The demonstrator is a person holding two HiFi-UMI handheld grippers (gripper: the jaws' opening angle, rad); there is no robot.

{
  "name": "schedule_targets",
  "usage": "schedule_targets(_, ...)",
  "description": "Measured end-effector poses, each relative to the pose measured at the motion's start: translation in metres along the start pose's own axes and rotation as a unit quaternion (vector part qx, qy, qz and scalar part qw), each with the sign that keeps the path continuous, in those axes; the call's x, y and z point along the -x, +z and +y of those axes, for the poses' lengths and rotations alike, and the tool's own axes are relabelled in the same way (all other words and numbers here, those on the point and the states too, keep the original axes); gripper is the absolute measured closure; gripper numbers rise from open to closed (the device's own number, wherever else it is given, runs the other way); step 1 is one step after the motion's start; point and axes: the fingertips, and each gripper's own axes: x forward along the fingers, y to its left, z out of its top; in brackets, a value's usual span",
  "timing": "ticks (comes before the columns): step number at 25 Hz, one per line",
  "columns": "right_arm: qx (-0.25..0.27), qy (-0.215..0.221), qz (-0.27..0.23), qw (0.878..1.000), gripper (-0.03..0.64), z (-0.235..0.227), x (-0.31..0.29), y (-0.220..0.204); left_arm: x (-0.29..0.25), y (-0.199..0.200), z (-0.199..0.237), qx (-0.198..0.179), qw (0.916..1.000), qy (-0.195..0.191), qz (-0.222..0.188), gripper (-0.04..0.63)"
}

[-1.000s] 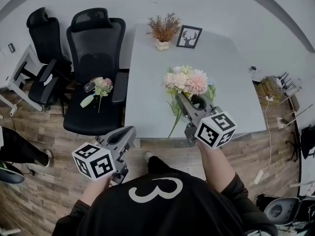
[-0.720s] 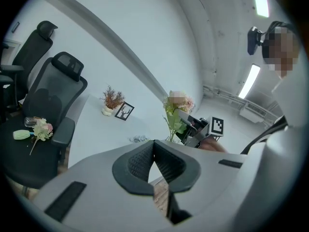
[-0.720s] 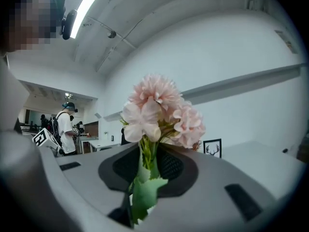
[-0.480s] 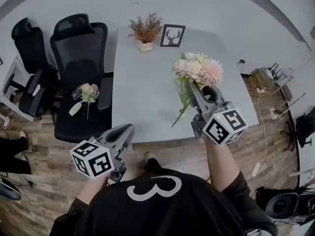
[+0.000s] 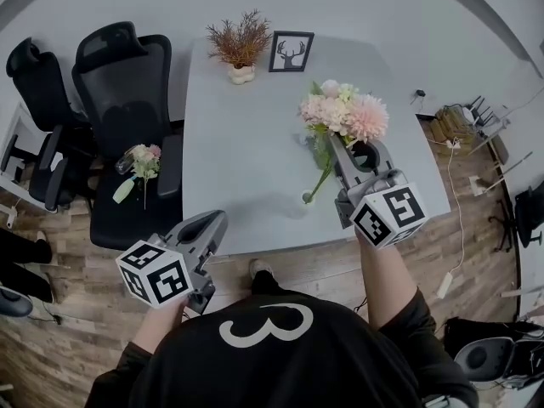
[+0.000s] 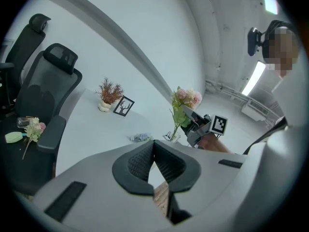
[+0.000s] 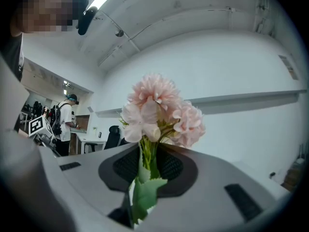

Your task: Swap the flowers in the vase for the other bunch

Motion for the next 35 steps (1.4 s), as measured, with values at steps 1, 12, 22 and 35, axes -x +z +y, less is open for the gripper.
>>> schedule_targets(1,-0.001,0.001,0.002,1.0,0.534,-0.003,-0.001,-0.005,-0.004,0.0,0.001,0.001,1.0,0.001,0.004,0.584)
schedule_targets(12,-0.001,0.006,0.016,1.0,0.534,-0.02,-0.009,-0.053,-0.042,-0.01,0.014,0.014,0.9992,0.011,0.037,0.584)
schedule_targets(22,0.01,0.022,0.026,0.999,0.534,-0.002,-0.008,-0.094,-0.057,-0.016,0.02,0.021,0.9983,0.012,0.052,0.584)
schedule_targets(35,-0.011,0.029,0.042,0.999,0.523,0.008,0.003,-0.135,-0.053,-0.022,0.014,0.013,0.9978,0.015,0.063,0.584)
